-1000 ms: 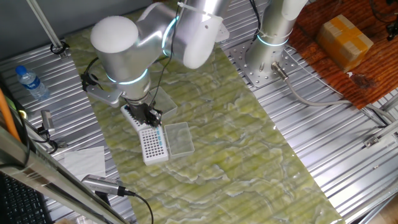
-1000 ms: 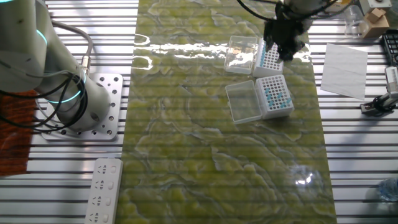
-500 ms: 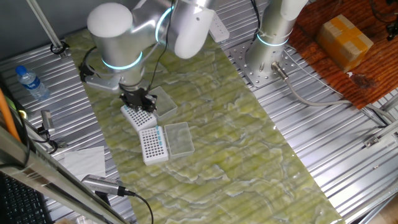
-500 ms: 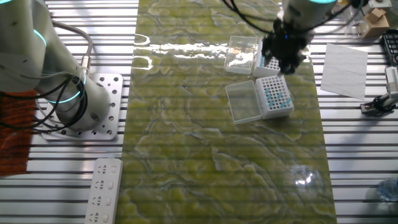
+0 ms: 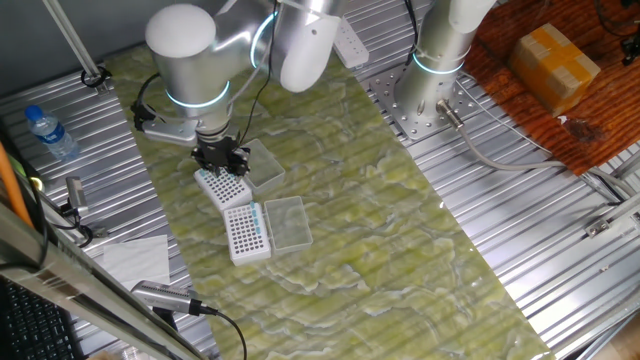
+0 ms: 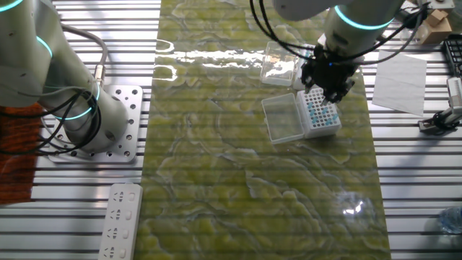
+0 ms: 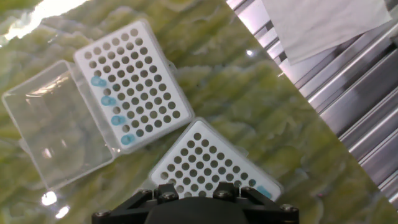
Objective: Transfer all medium pipette tips from one holder to another
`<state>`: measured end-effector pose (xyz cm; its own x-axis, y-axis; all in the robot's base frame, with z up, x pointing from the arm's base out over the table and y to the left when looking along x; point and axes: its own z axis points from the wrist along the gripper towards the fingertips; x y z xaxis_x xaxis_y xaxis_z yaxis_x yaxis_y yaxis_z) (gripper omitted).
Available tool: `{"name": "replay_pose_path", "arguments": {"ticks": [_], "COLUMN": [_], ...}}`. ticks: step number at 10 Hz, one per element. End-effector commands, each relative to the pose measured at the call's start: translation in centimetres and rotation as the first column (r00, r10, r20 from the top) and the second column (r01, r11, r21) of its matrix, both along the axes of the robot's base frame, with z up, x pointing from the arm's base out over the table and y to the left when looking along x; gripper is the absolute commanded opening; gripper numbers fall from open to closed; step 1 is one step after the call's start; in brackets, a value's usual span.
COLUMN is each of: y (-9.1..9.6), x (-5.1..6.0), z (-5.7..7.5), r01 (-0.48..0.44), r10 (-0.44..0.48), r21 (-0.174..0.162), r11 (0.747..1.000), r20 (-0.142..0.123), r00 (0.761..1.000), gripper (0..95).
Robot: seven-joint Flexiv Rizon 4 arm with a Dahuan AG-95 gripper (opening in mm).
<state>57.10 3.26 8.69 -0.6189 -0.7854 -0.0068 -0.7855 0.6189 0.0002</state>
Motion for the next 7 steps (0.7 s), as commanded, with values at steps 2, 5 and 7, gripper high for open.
{"name": "replay_pose_path", "arguments": {"ticks": [2,5,7], "y": [-0.50,-0.69,-0.70], "x": [-0.07,-0.49,-0.76], "z": [-0.51,-0.96,-1.04], "r01": [-0.050,-0.068,-0.073], "r10": [0.050,0.068,0.073], "r21": [-0.002,-0.003,-0.003], "r11": [0.999,0.998,0.997], "r20": [0.007,0.011,0.015], "r00": [0.999,0.998,0.997], "gripper": [38.0,38.0,38.0]}}
